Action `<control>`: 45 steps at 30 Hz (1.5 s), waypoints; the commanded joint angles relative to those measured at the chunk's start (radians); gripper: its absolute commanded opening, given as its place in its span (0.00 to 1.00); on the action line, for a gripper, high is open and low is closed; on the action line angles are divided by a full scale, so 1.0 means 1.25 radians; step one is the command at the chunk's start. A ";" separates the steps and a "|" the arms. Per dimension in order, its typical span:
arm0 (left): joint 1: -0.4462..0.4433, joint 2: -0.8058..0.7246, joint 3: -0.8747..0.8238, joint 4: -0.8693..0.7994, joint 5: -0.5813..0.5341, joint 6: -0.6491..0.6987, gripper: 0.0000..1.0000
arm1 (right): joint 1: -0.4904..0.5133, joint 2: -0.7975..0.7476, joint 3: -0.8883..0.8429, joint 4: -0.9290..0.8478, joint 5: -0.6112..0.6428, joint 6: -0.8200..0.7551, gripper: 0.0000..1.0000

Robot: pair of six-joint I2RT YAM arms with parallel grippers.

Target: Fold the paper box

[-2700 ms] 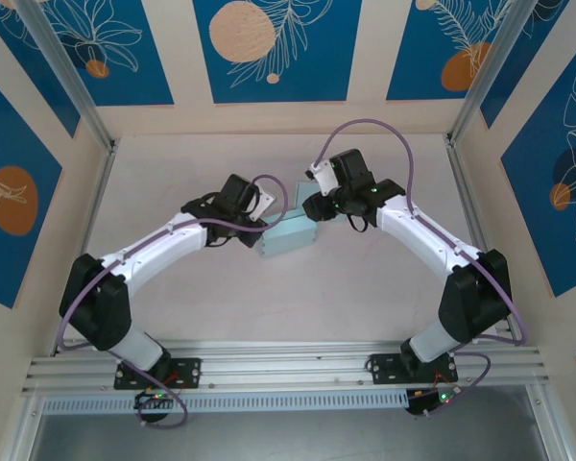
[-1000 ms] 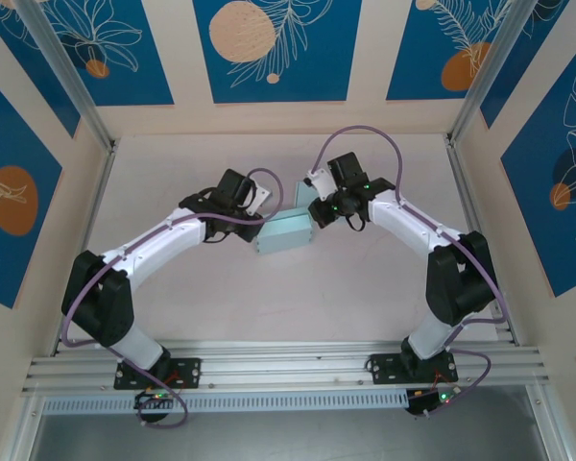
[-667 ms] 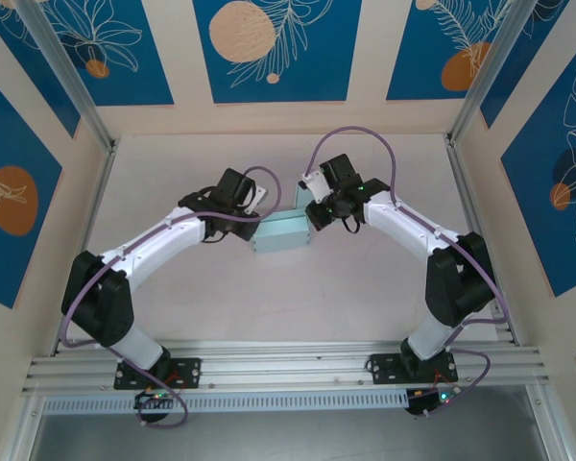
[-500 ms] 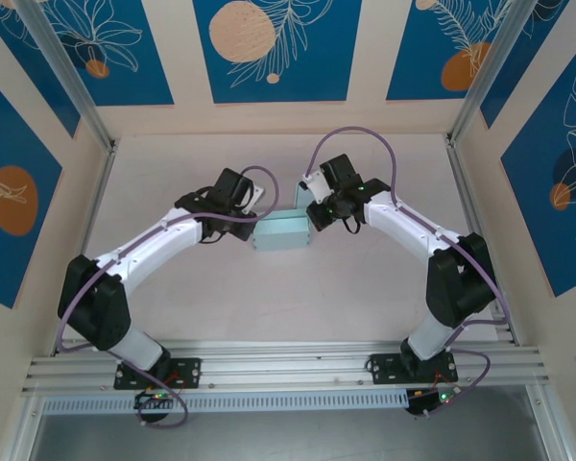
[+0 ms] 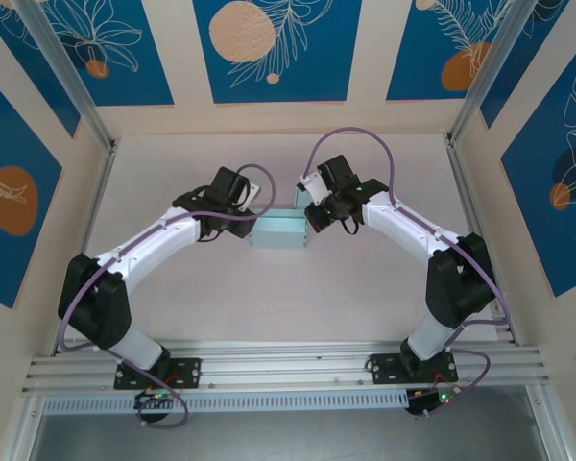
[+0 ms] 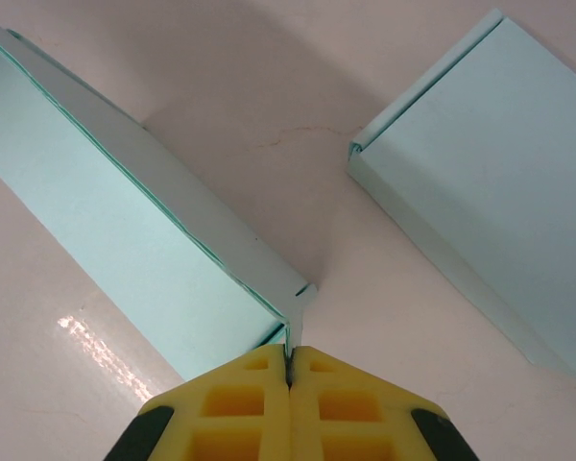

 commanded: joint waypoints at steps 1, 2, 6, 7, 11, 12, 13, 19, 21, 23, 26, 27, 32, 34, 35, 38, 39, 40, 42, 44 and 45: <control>0.017 0.014 0.018 0.011 -0.009 0.026 0.41 | 0.003 -0.019 0.016 -0.003 -0.002 0.004 0.00; 0.021 0.018 0.017 0.019 -0.003 0.034 0.41 | 0.003 -0.018 0.017 -0.003 -0.002 0.004 0.00; 0.028 0.037 0.028 0.028 0.028 0.049 0.37 | 0.003 -0.014 0.018 -0.002 -0.003 0.006 0.00; 0.029 0.042 0.031 0.028 0.034 0.049 0.36 | 0.003 -0.012 0.019 -0.002 -0.003 0.008 0.00; 0.028 0.055 0.039 0.033 0.060 0.042 0.22 | 0.003 -0.011 0.022 -0.004 -0.014 0.019 0.00; 0.029 0.054 0.039 0.033 0.065 0.037 0.16 | 0.003 -0.010 0.024 -0.008 -0.015 0.027 0.00; 0.028 0.054 0.040 0.033 0.071 0.028 0.12 | 0.003 -0.009 0.028 -0.014 -0.015 0.040 0.00; 0.029 0.038 0.030 0.040 0.142 -0.035 0.10 | 0.011 -0.019 0.023 -0.010 -0.014 0.137 0.00; 0.028 0.031 0.023 0.047 0.156 -0.055 0.09 | 0.015 -0.023 0.016 -0.002 -0.012 0.171 0.00; 0.029 0.022 0.011 0.061 0.170 -0.077 0.08 | 0.024 -0.025 0.010 0.009 -0.010 0.207 0.00; 0.028 0.007 -0.011 0.089 0.188 -0.106 0.06 | 0.041 -0.022 0.007 0.023 0.010 0.256 0.00; 0.027 0.002 -0.020 0.098 0.190 -0.113 0.05 | 0.046 -0.022 0.005 0.030 0.017 0.271 0.00; 0.020 -0.016 -0.068 0.137 0.185 -0.143 0.01 | 0.066 -0.028 -0.007 0.079 0.030 0.340 0.00; 0.016 -0.024 -0.086 0.150 0.178 -0.153 0.00 | 0.072 -0.027 -0.009 0.098 0.033 0.364 0.00; 0.014 -0.028 -0.095 0.159 0.175 -0.158 0.00 | 0.075 -0.025 -0.010 0.104 0.037 0.377 0.00; 0.010 -0.041 -0.119 0.179 0.169 -0.175 0.00 | 0.082 -0.017 -0.013 0.128 0.057 0.415 0.00; 0.010 -0.043 -0.125 0.184 0.168 -0.178 0.00 | 0.084 -0.016 -0.015 0.136 0.063 0.425 0.00; 0.009 -0.046 -0.130 0.188 0.168 -0.181 0.00 | 0.087 -0.013 -0.020 0.144 0.074 0.441 0.00; 0.007 -0.050 -0.135 0.192 0.166 -0.186 0.00 | 0.088 -0.011 -0.028 0.160 0.082 0.463 0.00; 0.004 -0.052 -0.140 0.199 0.163 -0.191 0.00 | 0.088 -0.009 -0.035 0.179 0.083 0.484 0.00; 0.003 -0.052 -0.142 0.201 0.162 -0.191 0.00 | 0.089 -0.008 -0.036 0.186 0.081 0.488 0.00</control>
